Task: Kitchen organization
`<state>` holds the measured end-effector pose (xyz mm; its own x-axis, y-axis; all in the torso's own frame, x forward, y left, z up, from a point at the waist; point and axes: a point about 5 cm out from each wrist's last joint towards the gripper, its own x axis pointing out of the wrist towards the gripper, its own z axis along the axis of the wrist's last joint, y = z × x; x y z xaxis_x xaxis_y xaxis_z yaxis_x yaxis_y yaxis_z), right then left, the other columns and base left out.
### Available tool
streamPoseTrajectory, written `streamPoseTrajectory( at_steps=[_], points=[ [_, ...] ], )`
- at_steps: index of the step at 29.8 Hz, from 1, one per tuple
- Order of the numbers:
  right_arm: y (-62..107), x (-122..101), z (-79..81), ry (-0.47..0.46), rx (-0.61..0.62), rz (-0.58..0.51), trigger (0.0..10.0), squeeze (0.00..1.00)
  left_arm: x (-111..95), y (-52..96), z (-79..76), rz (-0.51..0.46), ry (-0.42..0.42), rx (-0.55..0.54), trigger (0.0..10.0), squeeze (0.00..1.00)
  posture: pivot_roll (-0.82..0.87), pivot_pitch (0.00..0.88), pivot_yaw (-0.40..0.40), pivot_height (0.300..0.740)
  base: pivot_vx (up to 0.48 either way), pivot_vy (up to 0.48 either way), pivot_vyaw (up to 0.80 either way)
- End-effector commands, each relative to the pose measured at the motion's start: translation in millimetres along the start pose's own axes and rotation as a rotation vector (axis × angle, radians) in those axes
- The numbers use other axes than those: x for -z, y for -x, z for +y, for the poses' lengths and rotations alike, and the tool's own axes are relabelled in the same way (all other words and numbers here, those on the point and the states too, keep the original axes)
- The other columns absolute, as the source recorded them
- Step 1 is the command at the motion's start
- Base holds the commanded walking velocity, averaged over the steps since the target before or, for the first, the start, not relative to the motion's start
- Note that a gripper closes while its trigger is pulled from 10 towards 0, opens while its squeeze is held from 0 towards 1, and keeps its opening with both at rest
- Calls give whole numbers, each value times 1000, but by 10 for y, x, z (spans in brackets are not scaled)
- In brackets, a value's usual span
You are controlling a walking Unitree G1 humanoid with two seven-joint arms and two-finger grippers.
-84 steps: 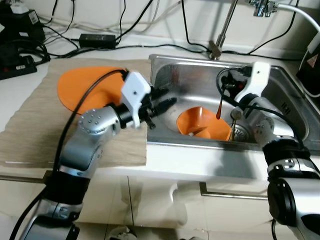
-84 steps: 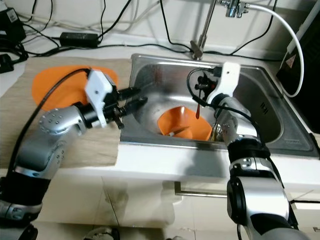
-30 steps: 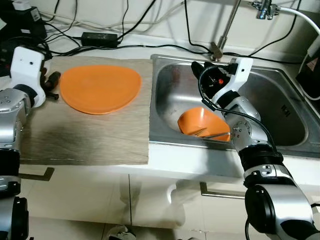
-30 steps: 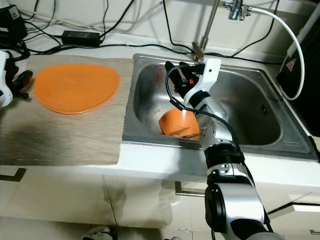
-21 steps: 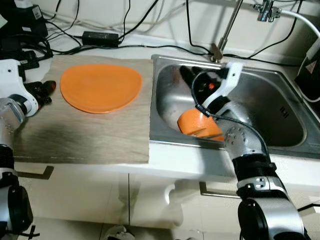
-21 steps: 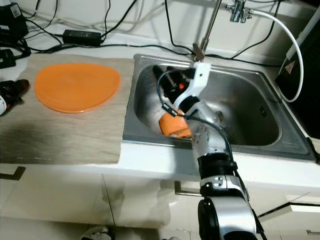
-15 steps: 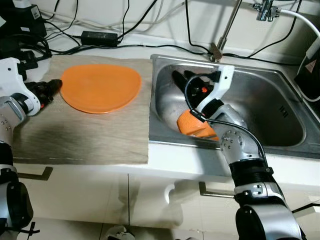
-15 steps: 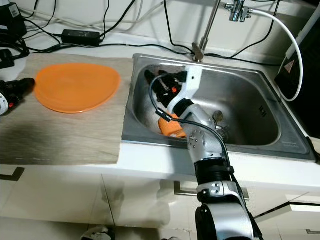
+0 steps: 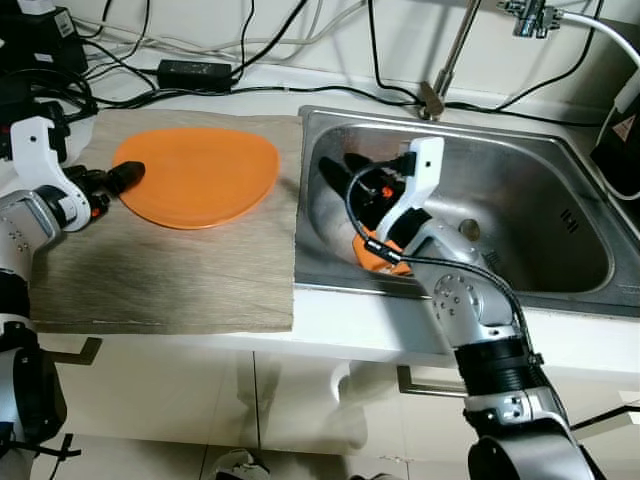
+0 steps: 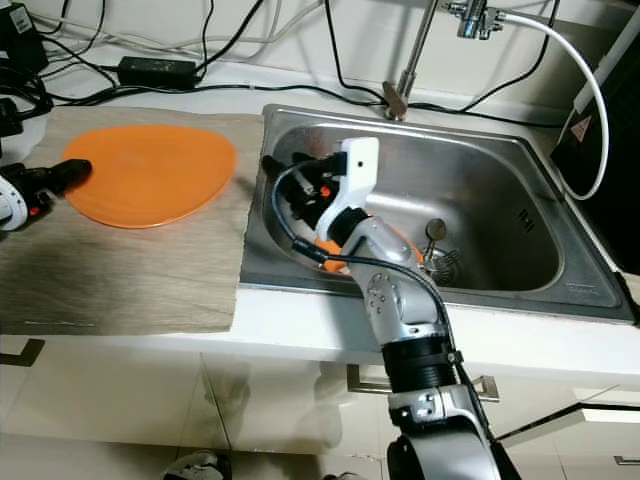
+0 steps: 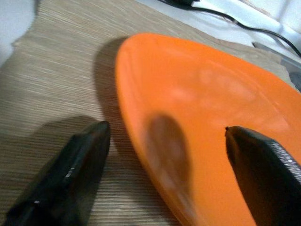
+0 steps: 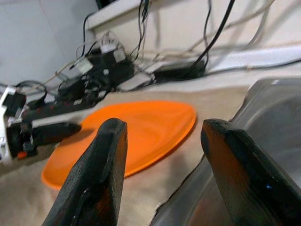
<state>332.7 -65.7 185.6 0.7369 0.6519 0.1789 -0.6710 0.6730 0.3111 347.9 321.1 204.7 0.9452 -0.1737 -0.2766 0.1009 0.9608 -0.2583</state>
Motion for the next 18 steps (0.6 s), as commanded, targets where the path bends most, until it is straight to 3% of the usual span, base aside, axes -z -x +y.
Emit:
streamPoseTrajectory(
  at_steps=[1,2,3,4,7,10,11,12,13,15,16,18],
  points=[
    [23,-28,-3,25,14,9,10000,0,27,-32,-42,50,-8,27,10000,1000,88,59,-77,740,0,0,0],
    [27,-23,2,25,15,12,10000,0,44,-41,-48,61,-8,29,10000,1000,88,59,-77,740,0,0,0],
    [30,-19,5,25,16,15,10000,0,62,-50,-48,74,-3,21,10000,933,87,58,-77,740,0,0,0],
    [34,-17,9,24,16,19,10000,0,80,-63,-49,84,3,13,10000,0,85,58,-76,740,0,0,0],
    [45,-18,20,23,17,26,10000,0,95,-89,-64,89,37,12,10000,0,83,58,-77,740,0,0,0],
    [47,-28,17,22,19,25,10000,0,23,-112,-144,41,91,77,10000,0,82,57,-77,740,0,0,0],
    [46,-33,14,21,21,24,10000,0,-8,-117,-173,22,115,103,8784,0,82,55,-78,740,0,0,0],
    [46,-37,12,20,22,24,10000,0,-27,-120,-188,11,128,117,8784,0,82,55,-78,740,0,0,0],
    [46,-40,10,19,23,24,10000,0,-40,-122,-202,7,141,129,2118,0,82,55,-78,740,0,0,0],
    [46,-41,9,19,24,25,10000,0,-44,-124,-208,8,142,135,2118,0,82,55,-78,740,0,0,0],
    [48,-41,10,20,25,27,10000,0,-41,-126,-213,12,140,142,0,0,84,53,-80,740,0,0,0],
    [48,-34,8,20,28,31,10000,0,-9,-132,-233,31,136,164,0,0,84,52,-80,740,0,0,0]
  ],
)
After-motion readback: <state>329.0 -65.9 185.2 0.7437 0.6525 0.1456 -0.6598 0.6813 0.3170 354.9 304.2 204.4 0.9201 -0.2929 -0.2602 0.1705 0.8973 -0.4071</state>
